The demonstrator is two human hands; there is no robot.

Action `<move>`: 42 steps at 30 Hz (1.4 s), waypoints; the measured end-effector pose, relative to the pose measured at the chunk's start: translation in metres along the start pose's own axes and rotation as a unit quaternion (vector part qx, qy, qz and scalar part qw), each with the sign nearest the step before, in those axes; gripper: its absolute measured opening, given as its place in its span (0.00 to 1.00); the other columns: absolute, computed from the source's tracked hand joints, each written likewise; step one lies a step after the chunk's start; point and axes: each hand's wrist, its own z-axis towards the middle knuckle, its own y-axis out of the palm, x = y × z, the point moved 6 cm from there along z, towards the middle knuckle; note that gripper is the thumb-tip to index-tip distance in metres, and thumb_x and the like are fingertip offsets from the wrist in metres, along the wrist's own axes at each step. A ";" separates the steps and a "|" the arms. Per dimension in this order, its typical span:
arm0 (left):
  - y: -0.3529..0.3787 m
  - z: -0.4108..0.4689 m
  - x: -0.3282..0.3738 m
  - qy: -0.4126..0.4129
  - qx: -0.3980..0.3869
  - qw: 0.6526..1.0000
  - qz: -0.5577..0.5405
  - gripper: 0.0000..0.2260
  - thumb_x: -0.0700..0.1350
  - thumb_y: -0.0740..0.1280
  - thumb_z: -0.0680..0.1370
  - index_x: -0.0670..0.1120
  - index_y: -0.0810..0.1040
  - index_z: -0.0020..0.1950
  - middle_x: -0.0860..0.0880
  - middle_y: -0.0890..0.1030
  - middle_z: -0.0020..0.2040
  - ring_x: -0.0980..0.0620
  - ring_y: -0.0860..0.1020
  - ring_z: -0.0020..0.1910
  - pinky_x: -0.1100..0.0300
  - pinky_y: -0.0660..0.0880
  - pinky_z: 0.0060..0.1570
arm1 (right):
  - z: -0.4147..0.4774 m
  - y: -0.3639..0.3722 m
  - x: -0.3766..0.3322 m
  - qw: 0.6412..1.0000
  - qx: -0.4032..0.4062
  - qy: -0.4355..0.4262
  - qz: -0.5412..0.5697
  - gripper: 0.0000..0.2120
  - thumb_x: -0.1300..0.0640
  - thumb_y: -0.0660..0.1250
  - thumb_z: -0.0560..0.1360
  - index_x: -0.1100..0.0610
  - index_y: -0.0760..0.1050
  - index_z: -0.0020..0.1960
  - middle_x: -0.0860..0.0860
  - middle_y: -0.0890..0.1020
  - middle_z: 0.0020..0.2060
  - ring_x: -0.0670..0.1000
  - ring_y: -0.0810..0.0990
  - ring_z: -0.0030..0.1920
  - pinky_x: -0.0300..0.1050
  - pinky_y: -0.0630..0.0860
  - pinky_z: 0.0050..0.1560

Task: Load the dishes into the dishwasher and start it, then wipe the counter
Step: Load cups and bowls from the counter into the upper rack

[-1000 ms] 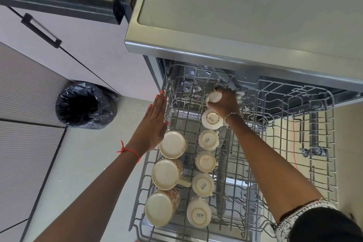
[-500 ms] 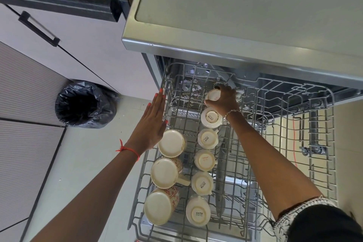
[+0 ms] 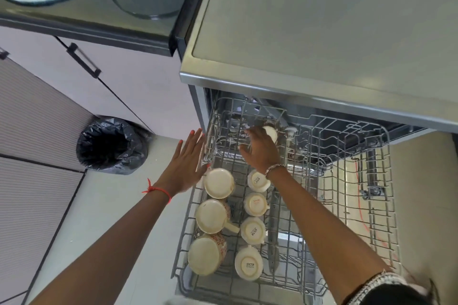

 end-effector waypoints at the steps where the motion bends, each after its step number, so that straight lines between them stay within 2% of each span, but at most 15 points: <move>1: -0.006 -0.006 -0.003 -0.001 0.000 1.000 0.008 0.35 0.64 0.40 0.74 0.46 0.36 0.74 0.50 0.35 0.75 0.52 0.34 0.74 0.54 0.35 0.72 | -0.004 0.001 -0.012 1.000 -0.014 -0.009 0.001 0.23 0.53 0.64 0.75 0.63 0.68 0.66 0.60 0.71 0.65 0.59 0.67 0.67 0.51 0.67 0.66; 4: -0.023 -0.024 -0.018 -0.007 0.005 1.000 0.025 0.37 0.64 0.39 0.72 0.44 0.38 0.75 0.51 0.35 0.74 0.53 0.32 0.73 0.55 0.33 0.71 | -0.013 0.005 -0.049 0.998 -0.049 -0.028 -0.005 0.22 0.53 0.62 0.76 0.63 0.68 0.66 0.59 0.71 0.65 0.59 0.66 0.68 0.51 0.64 0.67; 9: -0.057 -0.058 -0.048 0.003 0.028 0.999 0.043 0.38 0.63 0.38 0.71 0.42 0.44 0.77 0.50 0.39 0.75 0.54 0.34 0.73 0.55 0.34 0.71 | -0.025 0.006 -0.117 0.997 -0.040 -0.042 -0.054 0.21 0.52 0.59 0.78 0.61 0.66 0.67 0.57 0.70 0.66 0.55 0.67 0.67 0.43 0.62 0.66; 14: -0.103 -0.101 -0.094 0.017 0.026 0.997 0.065 0.39 0.63 0.39 0.71 0.41 0.48 0.77 0.48 0.44 0.76 0.50 0.36 0.73 0.53 0.36 0.72 | -0.029 0.018 -0.193 0.994 -0.054 -0.050 -0.079 0.23 0.52 0.58 0.79 0.62 0.64 0.70 0.56 0.66 0.70 0.55 0.62 0.71 0.46 0.56 0.71; 16: -0.124 -0.121 -0.119 0.022 0.034 0.995 0.089 0.37 0.61 0.43 0.73 0.39 0.55 0.76 0.45 0.52 0.76 0.46 0.43 0.74 0.49 0.42 0.71 | -0.028 0.021 -0.224 0.992 -0.058 -0.049 -0.098 0.22 0.52 0.57 0.79 0.62 0.64 0.69 0.56 0.66 0.69 0.55 0.61 0.71 0.45 0.57 0.70; 19: -0.158 -0.147 -0.160 0.016 0.015 0.989 0.148 0.32 0.58 0.50 0.74 0.38 0.69 0.69 0.41 0.69 0.70 0.42 0.61 0.71 0.41 0.61 0.66 | -0.021 0.024 -0.274 0.990 -0.056 -0.057 -0.119 0.22 0.53 0.57 0.79 0.63 0.64 0.68 0.56 0.66 0.68 0.54 0.61 0.71 0.44 0.56 0.69; 20: -0.168 -0.153 -0.168 0.025 0.015 0.987 0.158 0.31 0.57 0.50 0.75 0.38 0.69 0.69 0.42 0.69 0.70 0.42 0.60 0.72 0.42 0.60 0.66 | -0.019 0.023 -0.287 0.989 -0.054 -0.061 -0.124 0.22 0.53 0.57 0.79 0.63 0.64 0.68 0.56 0.66 0.68 0.54 0.61 0.71 0.44 0.57 0.69; 23: -0.213 -0.173 -0.192 0.038 0.050 0.989 0.133 0.30 0.55 0.51 0.79 0.40 0.55 0.76 0.45 0.52 0.77 0.46 0.45 0.76 0.52 0.38 0.71 | -0.008 0.019 -0.334 0.985 -0.051 -0.082 -0.143 0.21 0.52 0.56 0.79 0.62 0.64 0.69 0.55 0.66 0.68 0.53 0.61 0.71 0.44 0.57 0.71; 25: -0.237 -0.176 -0.209 0.035 0.098 0.988 0.117 0.30 0.55 0.50 0.78 0.41 0.52 0.77 0.47 0.49 0.78 0.50 0.40 0.76 0.56 0.33 0.70 | 0.003 0.010 -0.363 0.983 -0.040 -0.100 -0.147 0.21 0.52 0.56 0.79 0.62 0.64 0.68 0.56 0.66 0.68 0.53 0.62 0.70 0.43 0.58 0.70; 31: -0.303 -0.166 -0.254 -0.010 0.127 0.985 0.118 0.28 0.52 0.55 0.81 0.42 0.49 0.77 0.47 0.46 0.78 0.50 0.41 0.76 0.53 0.36 0.72 | 0.051 -0.030 -0.438 0.979 0.020 -0.152 -0.138 0.20 0.54 0.58 0.79 0.62 0.67 0.67 0.56 0.69 0.66 0.53 0.65 0.68 0.42 0.61 0.68; 39: -0.362 -0.115 -0.297 -0.017 0.165 0.983 0.072 0.27 0.49 0.58 0.81 0.41 0.53 0.76 0.45 0.54 0.77 0.48 0.49 0.76 0.56 0.43 0.74 | 0.143 -0.082 -0.481 0.977 0.086 -0.180 -0.071 0.13 0.59 0.60 0.77 0.64 0.73 0.58 0.58 0.75 0.56 0.55 0.73 0.58 0.43 0.70 0.60; 42: -0.391 -0.074 -0.315 -0.008 0.175 0.983 0.055 0.27 0.47 0.60 0.80 0.40 0.56 0.75 0.44 0.57 0.76 0.48 0.53 0.76 0.58 0.48 0.74 | 0.198 -0.112 -0.485 0.976 0.112 -0.175 -0.056 0.14 0.58 0.61 0.77 0.64 0.73 0.59 0.58 0.75 0.56 0.55 0.72 0.59 0.43 0.68 0.62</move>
